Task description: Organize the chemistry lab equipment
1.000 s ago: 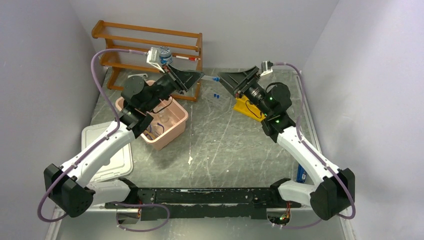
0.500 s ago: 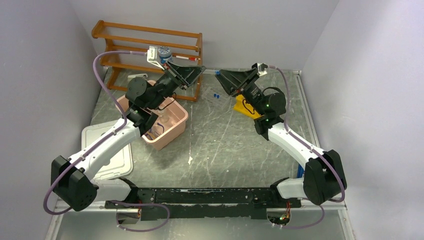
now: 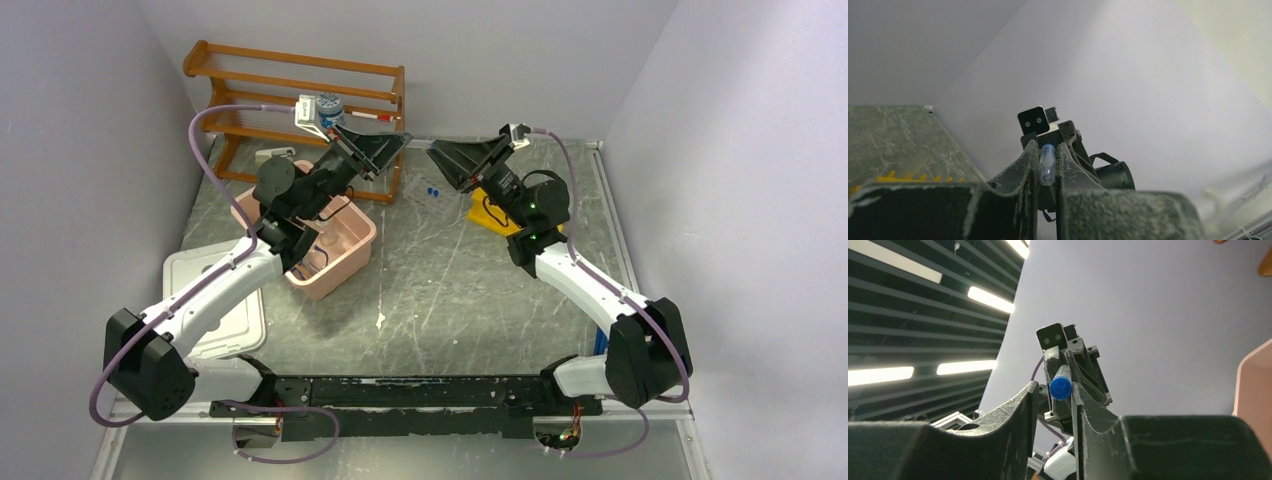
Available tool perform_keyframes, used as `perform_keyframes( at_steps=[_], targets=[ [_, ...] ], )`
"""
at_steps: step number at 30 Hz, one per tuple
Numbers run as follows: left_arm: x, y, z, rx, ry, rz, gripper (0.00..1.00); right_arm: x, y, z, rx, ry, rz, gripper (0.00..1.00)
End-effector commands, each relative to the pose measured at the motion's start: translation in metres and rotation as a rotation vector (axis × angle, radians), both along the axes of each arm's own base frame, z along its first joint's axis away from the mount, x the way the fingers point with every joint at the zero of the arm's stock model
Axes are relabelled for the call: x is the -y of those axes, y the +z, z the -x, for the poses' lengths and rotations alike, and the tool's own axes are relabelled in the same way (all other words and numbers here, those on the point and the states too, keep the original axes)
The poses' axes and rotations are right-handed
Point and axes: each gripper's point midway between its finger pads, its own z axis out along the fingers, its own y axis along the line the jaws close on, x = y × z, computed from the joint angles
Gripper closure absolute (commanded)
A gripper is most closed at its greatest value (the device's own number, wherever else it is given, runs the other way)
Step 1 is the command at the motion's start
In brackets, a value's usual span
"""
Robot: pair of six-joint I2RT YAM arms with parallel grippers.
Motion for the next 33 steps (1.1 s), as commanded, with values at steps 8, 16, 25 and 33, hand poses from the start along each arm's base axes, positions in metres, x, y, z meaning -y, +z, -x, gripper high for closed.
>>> perform_keyframes(
  at_steps=[8,16,25,33],
  targets=[
    [-0.007,-0.002,0.001,0.039,0.045,-0.039,0.95,-0.005,0.010,-0.003,0.063,-0.006,0.062,0.88],
    [-0.029,-0.037,-0.017,-0.100,0.217,-0.178,0.26,0.009,-0.019,-0.030,0.162,-0.175,0.377,0.94],
    [-0.041,-0.065,0.002,0.042,0.230,-0.487,0.22,0.042,-0.112,-0.066,0.403,-0.291,1.207,0.94],
    [-0.013,-0.120,0.034,0.153,0.054,-0.771,0.33,0.086,-0.187,-0.095,0.377,-0.314,1.655,0.96]
  ],
)
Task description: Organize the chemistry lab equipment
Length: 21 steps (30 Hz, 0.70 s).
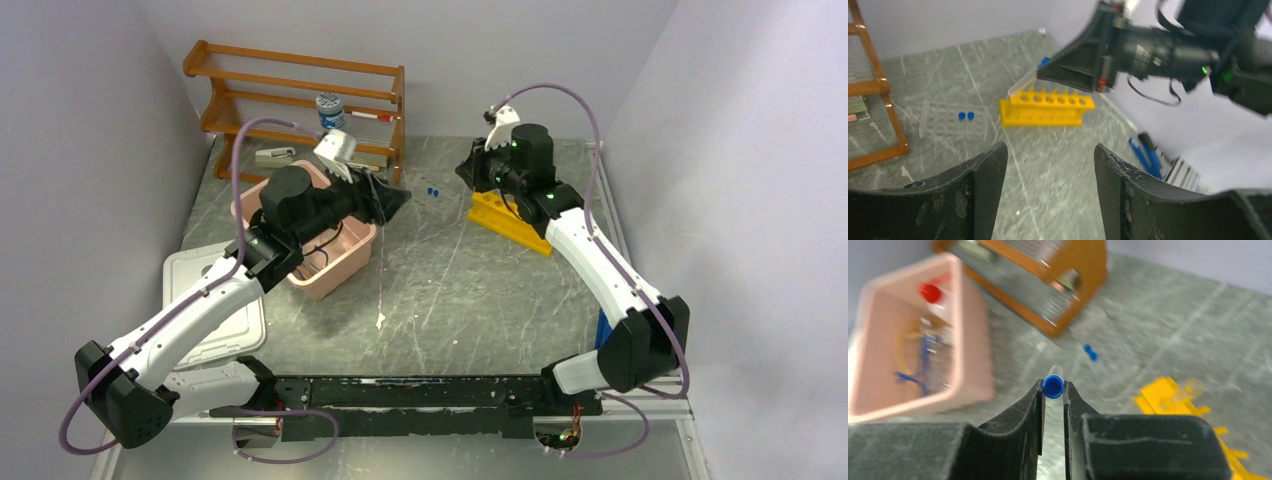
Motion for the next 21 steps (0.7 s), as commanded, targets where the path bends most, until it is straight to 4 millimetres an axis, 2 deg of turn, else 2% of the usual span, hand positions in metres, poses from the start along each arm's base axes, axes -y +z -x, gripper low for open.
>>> perform_keyframes(
  at_steps=[1,6,9,14,21],
  targets=[
    [0.011,-0.035,0.020,0.054,-0.108,-0.218,0.33,0.029,-0.061,-0.010,-0.052,-0.042,0.336,0.96],
    [0.007,-0.045,0.021,0.071,-0.095,-0.270,0.34,0.010,-0.092,-0.013,-0.023,-0.005,0.463,0.97],
    [0.003,-0.045,0.019,0.083,-0.071,-0.275,0.34,0.006,-0.114,-0.021,-0.037,-0.017,0.510,0.98],
    [-0.005,-0.043,0.015,0.094,-0.026,-0.288,0.32,-0.008,-0.138,-0.031,-0.038,0.012,0.520,0.98],
    [-0.008,-0.040,0.011,0.104,0.001,-0.291,0.30,-0.012,-0.168,-0.050,-0.060,-0.019,0.513,0.99]
  ],
)
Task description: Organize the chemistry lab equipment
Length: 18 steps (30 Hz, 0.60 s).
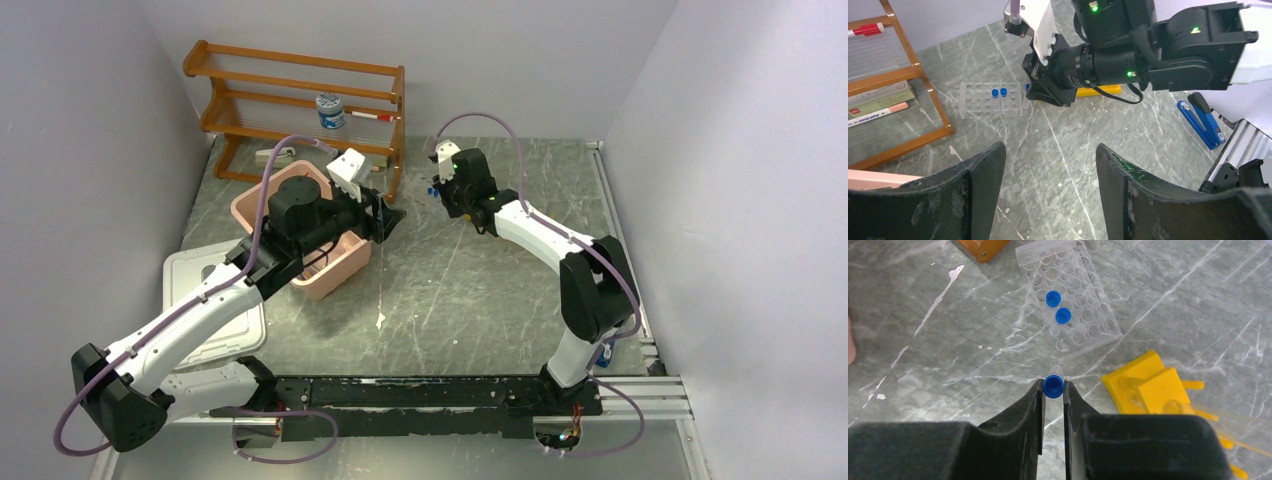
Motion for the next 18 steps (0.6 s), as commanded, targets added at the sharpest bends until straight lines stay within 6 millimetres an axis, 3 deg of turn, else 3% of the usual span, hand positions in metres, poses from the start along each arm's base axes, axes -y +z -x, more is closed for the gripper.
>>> perform_keyframes(
  at_steps=[1,5,12,18],
  targets=[
    [-0.003,0.007,-0.002,0.029,0.019,-0.003,0.30,-0.004,-0.004,-0.018,0.051,-0.022,-0.020,0.99],
    [0.004,0.007,0.000,0.010,-0.007,0.030,0.31,-0.007,-0.008,-0.025,0.065,-0.028,-0.027,0.99],
    [0.005,0.025,0.002,0.033,-0.001,0.112,0.30,-0.007,-0.017,-0.034,0.070,-0.042,-0.020,0.99],
    [0.006,0.020,-0.002,0.023,0.005,0.097,0.31,-0.003,-0.026,-0.036,0.051,-0.047,-0.014,0.99]
  ],
)
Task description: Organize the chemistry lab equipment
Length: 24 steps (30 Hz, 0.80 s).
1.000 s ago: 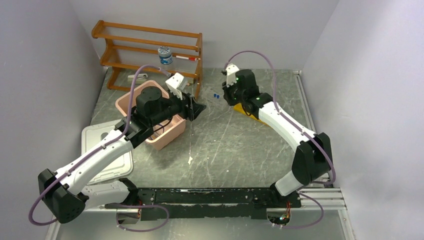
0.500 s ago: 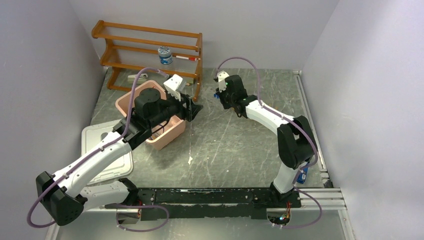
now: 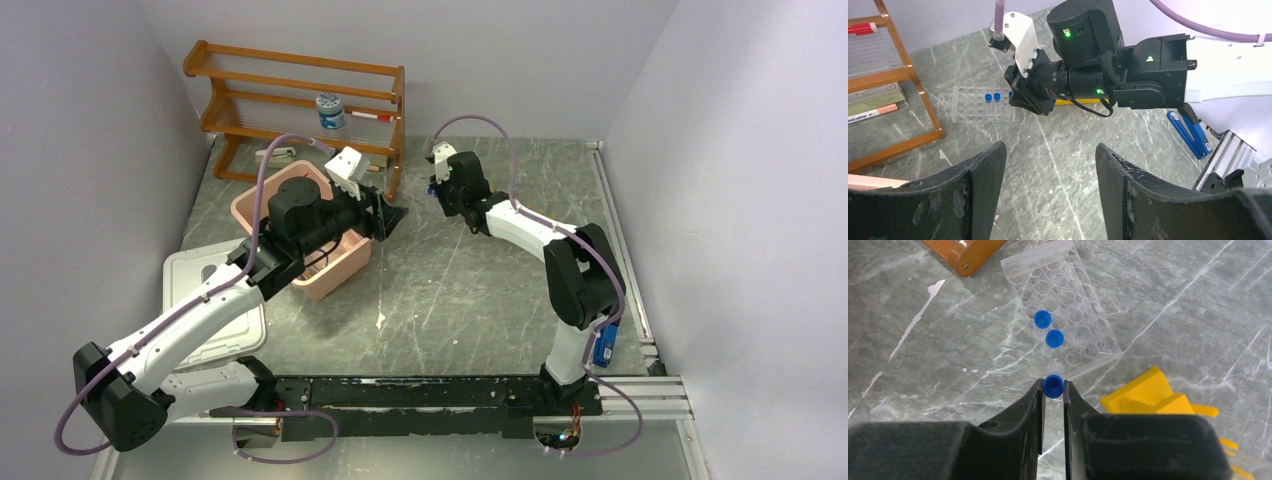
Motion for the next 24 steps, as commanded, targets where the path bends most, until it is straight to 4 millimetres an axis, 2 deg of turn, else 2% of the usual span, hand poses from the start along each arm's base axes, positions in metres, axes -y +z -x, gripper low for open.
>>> perform_keyframes(
  at_steps=[1,15,24],
  targets=[
    [0.004,0.016,-0.001,0.032,-0.005,0.045,0.31,0.004,0.000,-0.010,0.020,-0.023,-0.007,0.99],
    [0.010,0.013,-0.003,0.009,-0.010,0.073,0.31,0.003,-0.008,-0.015,0.022,-0.002,-0.025,0.99],
    [0.012,0.011,-0.002,0.002,-0.020,0.084,0.31,0.014,-0.017,-0.010,-0.033,-0.008,0.014,0.99]
  ],
)
